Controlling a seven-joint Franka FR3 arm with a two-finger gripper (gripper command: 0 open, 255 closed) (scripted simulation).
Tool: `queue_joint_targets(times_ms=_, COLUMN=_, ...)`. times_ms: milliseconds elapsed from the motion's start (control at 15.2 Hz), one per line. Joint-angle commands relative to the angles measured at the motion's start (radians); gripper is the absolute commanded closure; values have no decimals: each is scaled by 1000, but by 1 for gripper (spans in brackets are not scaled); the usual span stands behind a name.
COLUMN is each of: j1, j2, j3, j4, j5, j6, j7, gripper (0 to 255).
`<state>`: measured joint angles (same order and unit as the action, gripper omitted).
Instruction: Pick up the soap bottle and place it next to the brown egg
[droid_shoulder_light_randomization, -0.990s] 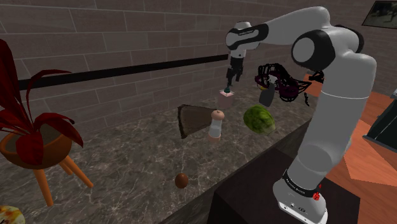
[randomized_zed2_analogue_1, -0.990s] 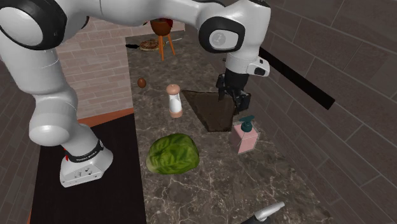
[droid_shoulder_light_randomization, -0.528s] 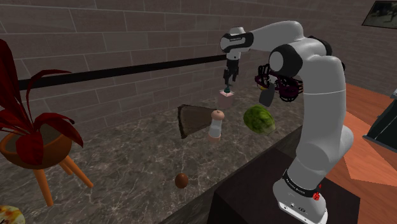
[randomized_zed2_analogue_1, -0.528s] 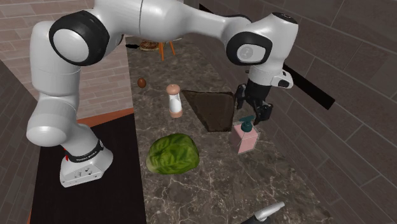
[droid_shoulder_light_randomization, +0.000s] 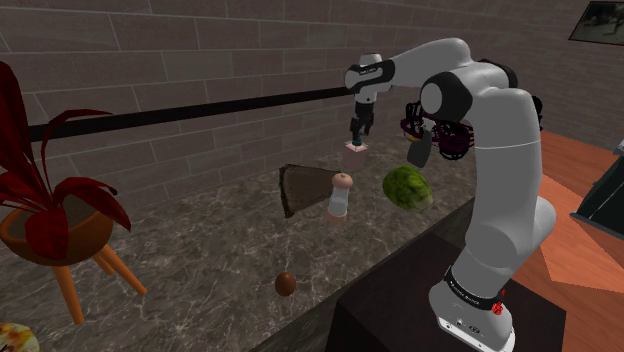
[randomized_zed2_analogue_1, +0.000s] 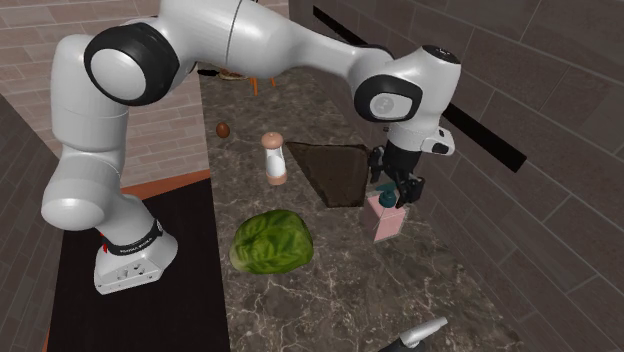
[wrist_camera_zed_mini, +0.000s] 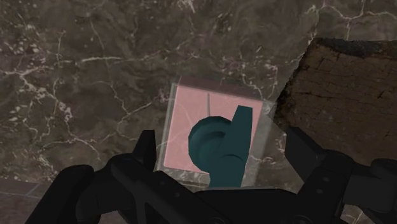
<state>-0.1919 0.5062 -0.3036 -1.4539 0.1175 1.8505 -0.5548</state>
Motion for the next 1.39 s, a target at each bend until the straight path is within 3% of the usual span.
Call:
queue_joint_targets(times_ms=0, j1=-1, j2=2, j3=0, j4=-3, j5=1, j6=5, j7=-1, gripper=0)
queue_joint_targets(times_ms=330, j1=-1, j2=2, j3=0, j4=-3, j5=1, j6=5, j7=-1, gripper=0)
queue_joint_targets(times_ms=396, j1=-1, j2=2, j3=0, j4=-3, j5=1, j6=5, j7=-1, gripper=255)
queue_joint_targets(times_ms=990, j1=-1, j2=2, j3=0, j4=-3, j5=1, j6=5, j7=-1, gripper=255)
queue_joint_targets(times_ms=1320, j1=-2, j2=-12, j3=-3, j4=44, j5=-4, j6=-55, j7=1, gripper=255)
